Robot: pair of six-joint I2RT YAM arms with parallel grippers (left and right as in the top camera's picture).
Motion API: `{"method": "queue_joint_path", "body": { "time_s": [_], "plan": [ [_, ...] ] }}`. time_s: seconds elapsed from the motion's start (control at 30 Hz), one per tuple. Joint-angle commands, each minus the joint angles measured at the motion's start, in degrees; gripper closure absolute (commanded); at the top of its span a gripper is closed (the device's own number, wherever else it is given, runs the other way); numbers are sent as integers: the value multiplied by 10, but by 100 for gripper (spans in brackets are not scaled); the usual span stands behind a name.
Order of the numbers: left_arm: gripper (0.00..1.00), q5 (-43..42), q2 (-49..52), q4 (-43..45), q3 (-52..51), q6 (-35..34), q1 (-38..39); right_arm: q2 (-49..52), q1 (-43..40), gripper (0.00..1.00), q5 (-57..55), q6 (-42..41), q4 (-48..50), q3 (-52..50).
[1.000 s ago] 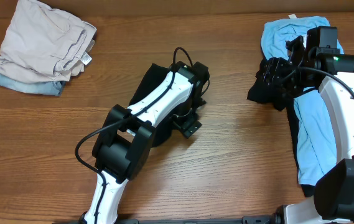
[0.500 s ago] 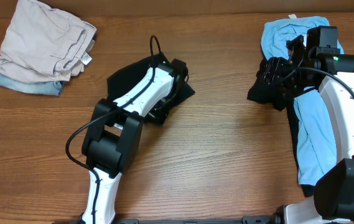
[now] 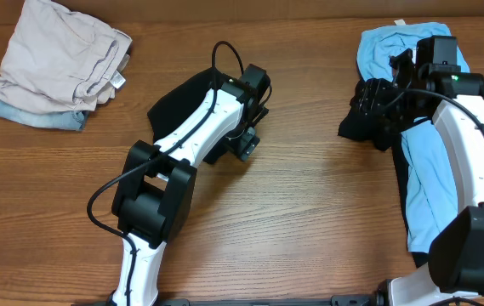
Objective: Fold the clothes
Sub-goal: 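Grasp the folded black bundle with the left gripper and lift it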
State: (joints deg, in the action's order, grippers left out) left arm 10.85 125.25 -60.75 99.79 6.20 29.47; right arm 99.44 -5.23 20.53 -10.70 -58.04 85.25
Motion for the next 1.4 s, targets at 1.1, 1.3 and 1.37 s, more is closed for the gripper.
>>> {"method": "queue_joint_path", "body": {
  "time_s": [1.1, 1.3, 1.37],
  "plan": [
    [33, 3, 1, 154, -62, 47, -11, 7, -1, 34, -6, 7, -5, -1],
    [58, 3, 1, 182, -85, 48, -16, 7, -1, 34, -6, 7, -9, -1],
    [63, 2, 1, 185, -90, 48, -18, 7, -1, 34, -6, 7, -11, -1]
  ]
}}
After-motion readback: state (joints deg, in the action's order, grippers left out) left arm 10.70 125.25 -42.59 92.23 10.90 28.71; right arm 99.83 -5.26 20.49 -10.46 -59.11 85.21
